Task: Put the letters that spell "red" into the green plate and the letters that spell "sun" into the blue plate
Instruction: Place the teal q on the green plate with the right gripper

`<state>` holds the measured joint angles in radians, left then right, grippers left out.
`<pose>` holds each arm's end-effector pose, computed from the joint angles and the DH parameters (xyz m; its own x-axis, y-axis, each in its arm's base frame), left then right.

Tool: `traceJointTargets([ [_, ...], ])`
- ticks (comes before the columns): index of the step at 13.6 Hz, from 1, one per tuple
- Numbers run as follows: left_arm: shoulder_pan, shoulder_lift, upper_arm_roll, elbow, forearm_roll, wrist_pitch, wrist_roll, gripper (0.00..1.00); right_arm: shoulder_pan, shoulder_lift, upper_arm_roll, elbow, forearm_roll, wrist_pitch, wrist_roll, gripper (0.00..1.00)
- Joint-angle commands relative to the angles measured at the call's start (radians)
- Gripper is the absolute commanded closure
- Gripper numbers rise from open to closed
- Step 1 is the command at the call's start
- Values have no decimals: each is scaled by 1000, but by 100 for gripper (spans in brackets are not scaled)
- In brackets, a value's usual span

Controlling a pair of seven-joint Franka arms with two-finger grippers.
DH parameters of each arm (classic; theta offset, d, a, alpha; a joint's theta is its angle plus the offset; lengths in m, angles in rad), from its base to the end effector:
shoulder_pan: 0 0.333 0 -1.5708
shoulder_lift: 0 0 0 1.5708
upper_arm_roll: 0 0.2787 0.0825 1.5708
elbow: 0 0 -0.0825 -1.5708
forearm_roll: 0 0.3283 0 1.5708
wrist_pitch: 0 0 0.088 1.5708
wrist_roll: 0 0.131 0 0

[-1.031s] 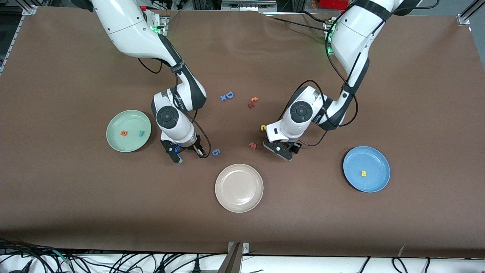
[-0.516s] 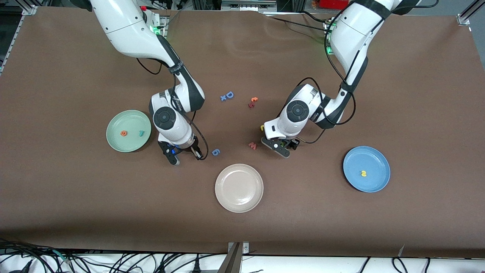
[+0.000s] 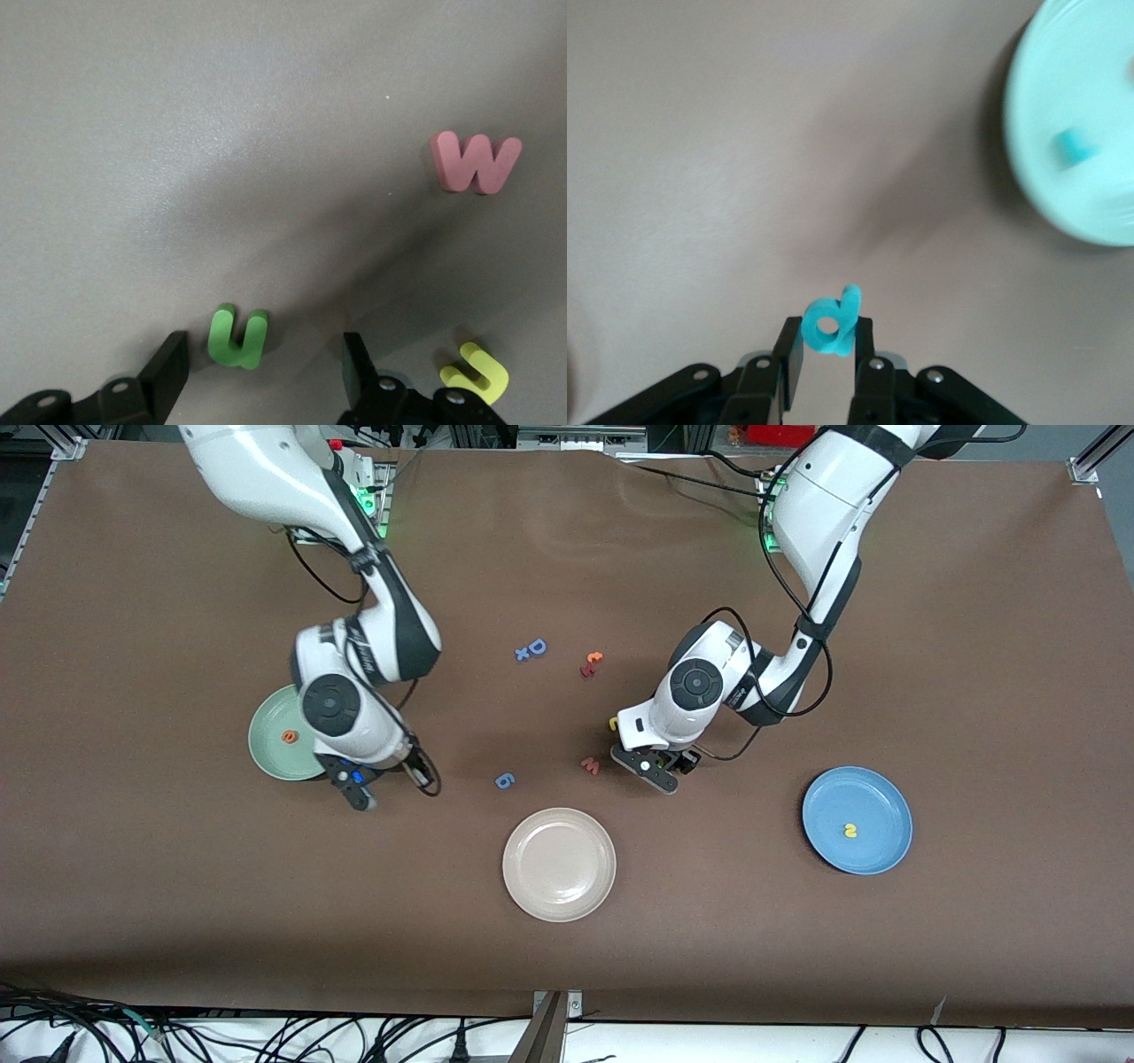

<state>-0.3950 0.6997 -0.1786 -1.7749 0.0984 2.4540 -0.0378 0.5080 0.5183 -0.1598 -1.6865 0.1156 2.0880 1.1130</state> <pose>0.5052 -0.3190 0.1591 0.8409 -0.5411 -0.0083 -0.5400 -0.8400 0.0526 0.5547 0.2177 0.2691 0.6853 -0.7257 -0.0613 -0.7201 -0.6878 0.0912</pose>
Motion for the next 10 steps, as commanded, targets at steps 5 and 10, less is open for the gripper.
traceJointTargets([
  [5,15,-25,-7,-9,30,-12,-2,25,-9,-245,-164,-367,10,28,-407,79],
  [10,19,-22,-7,-6,30,-10,12,30,-11,-258,-262,-555,10,234,-617,78],
])
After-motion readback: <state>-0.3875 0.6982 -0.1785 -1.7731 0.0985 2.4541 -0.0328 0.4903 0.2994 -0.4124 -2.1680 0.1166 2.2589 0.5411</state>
